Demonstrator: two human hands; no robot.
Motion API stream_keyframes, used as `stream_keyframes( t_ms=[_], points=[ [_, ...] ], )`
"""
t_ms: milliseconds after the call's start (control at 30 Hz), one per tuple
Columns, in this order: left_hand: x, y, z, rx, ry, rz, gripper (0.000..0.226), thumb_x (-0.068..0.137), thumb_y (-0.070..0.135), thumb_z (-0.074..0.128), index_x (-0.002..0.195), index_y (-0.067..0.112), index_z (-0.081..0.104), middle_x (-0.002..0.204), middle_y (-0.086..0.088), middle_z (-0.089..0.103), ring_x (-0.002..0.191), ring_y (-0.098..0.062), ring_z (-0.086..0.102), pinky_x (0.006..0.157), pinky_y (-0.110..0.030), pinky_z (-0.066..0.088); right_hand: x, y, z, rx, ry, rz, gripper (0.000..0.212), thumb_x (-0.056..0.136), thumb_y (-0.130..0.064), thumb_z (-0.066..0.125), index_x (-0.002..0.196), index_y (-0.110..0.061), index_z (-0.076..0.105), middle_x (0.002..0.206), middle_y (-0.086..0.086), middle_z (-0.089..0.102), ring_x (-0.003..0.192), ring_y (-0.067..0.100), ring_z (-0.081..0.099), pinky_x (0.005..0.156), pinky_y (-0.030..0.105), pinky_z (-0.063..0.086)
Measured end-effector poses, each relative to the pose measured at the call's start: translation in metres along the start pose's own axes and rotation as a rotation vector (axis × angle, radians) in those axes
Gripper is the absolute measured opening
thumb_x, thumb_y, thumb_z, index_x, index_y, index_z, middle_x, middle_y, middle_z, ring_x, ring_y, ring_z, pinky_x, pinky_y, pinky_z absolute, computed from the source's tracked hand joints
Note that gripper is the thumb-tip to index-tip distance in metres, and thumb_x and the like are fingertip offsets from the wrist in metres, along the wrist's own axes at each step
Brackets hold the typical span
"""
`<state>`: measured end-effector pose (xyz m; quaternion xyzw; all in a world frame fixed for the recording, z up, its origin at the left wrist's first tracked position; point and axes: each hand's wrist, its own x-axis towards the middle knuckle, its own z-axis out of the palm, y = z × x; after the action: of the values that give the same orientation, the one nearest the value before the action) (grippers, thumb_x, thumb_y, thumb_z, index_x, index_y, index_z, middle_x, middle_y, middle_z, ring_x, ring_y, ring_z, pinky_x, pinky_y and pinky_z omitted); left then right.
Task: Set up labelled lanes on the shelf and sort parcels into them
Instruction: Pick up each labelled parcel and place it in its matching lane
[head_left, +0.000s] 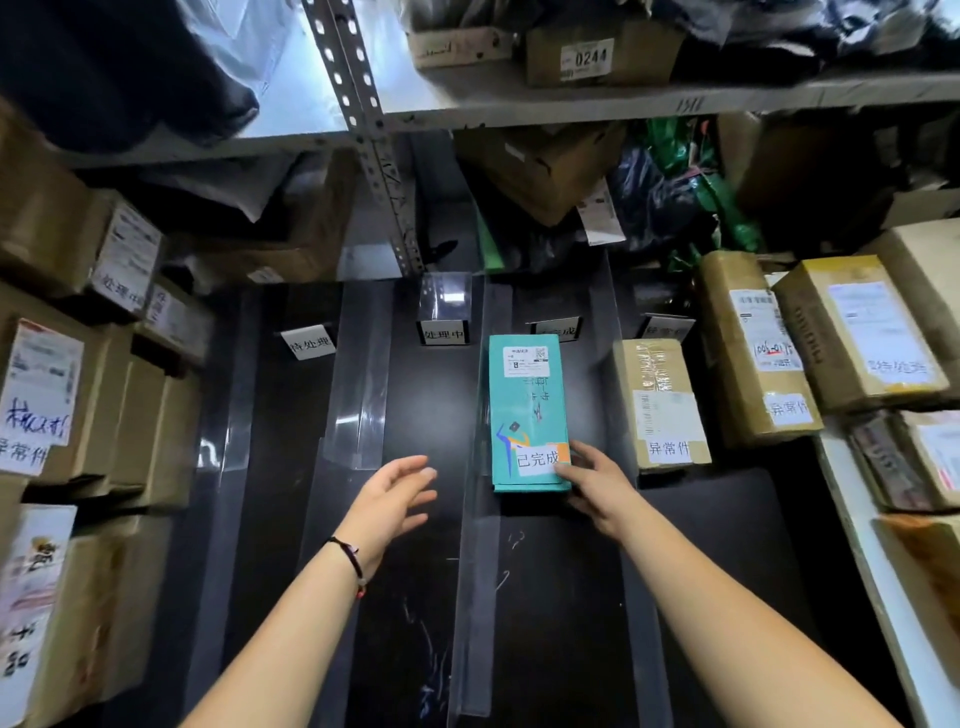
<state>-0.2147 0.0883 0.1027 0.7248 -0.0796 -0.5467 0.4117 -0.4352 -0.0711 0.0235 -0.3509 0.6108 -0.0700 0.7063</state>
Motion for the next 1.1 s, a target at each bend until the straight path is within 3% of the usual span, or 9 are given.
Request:
stream_keyframes(
  t_ms=[133, 233, 300, 400, 500, 633, 767, 1033, 1100],
  points=[
    [-0.008, 0.005, 0.002, 0.027, -0.041, 0.034, 0.019, 0.098, 0.025, 0.060, 0.118, 0.026, 0.060, 0.123, -0.001, 0.067, 0.110, -0.017, 0.066, 0.094, -0.037, 0.055, -0.024, -0.006, 0.003, -0.219, 0.098, -0.161, 0.054, 0.096, -0.016, 0.066, 0.147, -0.014, 0.047, 0.143, 0.005, 0.056, 0.119, 0.017, 0.059, 0.092, 0.029, 0.049],
    [-0.017, 0.007, 0.005, 0.110, -0.064, 0.083, 0.022, 0.098, 0.026, 0.061, 0.120, 0.025, 0.059, 0.125, -0.004, 0.065, 0.108, -0.015, 0.066, 0.097, -0.036, 0.053, -0.055, -0.019, 0.007, -0.470, 0.155, -0.289, 0.065, 0.094, -0.032, 0.068, 0.152, -0.021, 0.041, 0.152, 0.003, 0.047, 0.134, 0.019, 0.050, 0.105, 0.034, 0.043],
    [-0.024, 0.006, 0.002, 0.425, -0.046, 0.218, 0.033, 0.096, 0.033, 0.063, 0.127, 0.023, 0.058, 0.131, -0.002, 0.062, 0.110, -0.013, 0.061, 0.102, -0.033, 0.048, -0.081, -0.026, 0.014, -0.599, 0.131, -0.381, 0.067, 0.094, -0.037, 0.069, 0.152, -0.023, 0.040, 0.153, 0.000, 0.045, 0.135, 0.018, 0.048, 0.103, 0.031, 0.041],
    [-0.038, 0.013, -0.008, 1.049, 0.002, 0.465, 0.064, 0.089, 0.057, 0.052, 0.141, 0.020, 0.048, 0.143, 0.002, 0.049, 0.131, -0.019, 0.048, 0.111, -0.034, 0.038, -0.120, -0.037, 0.031, -0.777, 0.096, -0.529, 0.072, 0.090, -0.043, 0.071, 0.152, -0.023, 0.040, 0.153, -0.002, 0.046, 0.138, 0.015, 0.045, 0.112, 0.035, 0.039],
    [-0.070, 0.016, -0.026, 1.319, 0.158, 0.598, 0.069, 0.090, 0.061, 0.047, 0.147, 0.022, 0.042, 0.153, 0.000, 0.039, 0.140, -0.022, 0.037, 0.113, -0.037, 0.036, -0.157, -0.040, 0.056, -0.957, 0.066, -0.693, 0.076, 0.088, -0.049, 0.071, 0.152, -0.023, 0.040, 0.155, -0.004, 0.043, 0.143, 0.016, 0.038, 0.117, 0.036, 0.033],
    [-0.128, 0.011, -0.055, 1.367, 0.428, 0.681, 0.084, 0.080, 0.068, 0.029, 0.145, 0.018, 0.048, 0.155, -0.008, 0.039, 0.144, -0.030, 0.035, 0.113, -0.045, 0.037, -0.209, -0.037, 0.097, -1.119, -0.008, -0.908, 0.081, 0.088, -0.059, 0.065, 0.156, -0.030, 0.031, 0.163, -0.004, 0.029, 0.150, 0.018, 0.027, 0.120, 0.039, 0.025],
    [-0.195, 0.000, -0.097, 1.324, 0.614, 0.693, 0.075, 0.080, 0.062, 0.040, 0.133, 0.013, 0.061, 0.146, -0.014, 0.051, 0.134, -0.038, 0.048, 0.105, -0.052, 0.046, -0.262, -0.029, 0.147, -1.123, -0.128, -1.121, 0.083, 0.087, -0.064, 0.063, 0.156, -0.034, 0.030, 0.164, -0.004, 0.027, 0.150, 0.019, 0.026, 0.121, 0.045, 0.027],
    [-0.316, -0.020, -0.186, 1.254, 0.940, 0.648, 0.068, 0.079, 0.055, 0.043, 0.131, 0.014, 0.061, 0.145, -0.014, 0.051, 0.132, -0.036, 0.049, 0.105, -0.049, 0.044, -0.361, -0.006, 0.250, -1.077, -0.400, -1.365, 0.076, 0.090, -0.058, 0.063, 0.155, -0.032, 0.034, 0.163, -0.005, 0.028, 0.149, 0.017, 0.026, 0.120, 0.041, 0.028],
    [-0.336, -0.025, -0.213, 1.228, 1.000, 0.613, 0.063, 0.083, 0.052, 0.052, 0.136, 0.017, 0.056, 0.151, -0.010, 0.044, 0.139, -0.033, 0.040, 0.111, -0.046, 0.037, -0.379, -0.001, 0.275, -1.038, -0.444, -1.395, 0.074, 0.090, -0.058, 0.064, 0.154, -0.031, 0.038, 0.161, -0.007, 0.031, 0.148, 0.016, 0.028, 0.119, 0.040, 0.029]
  ],
)
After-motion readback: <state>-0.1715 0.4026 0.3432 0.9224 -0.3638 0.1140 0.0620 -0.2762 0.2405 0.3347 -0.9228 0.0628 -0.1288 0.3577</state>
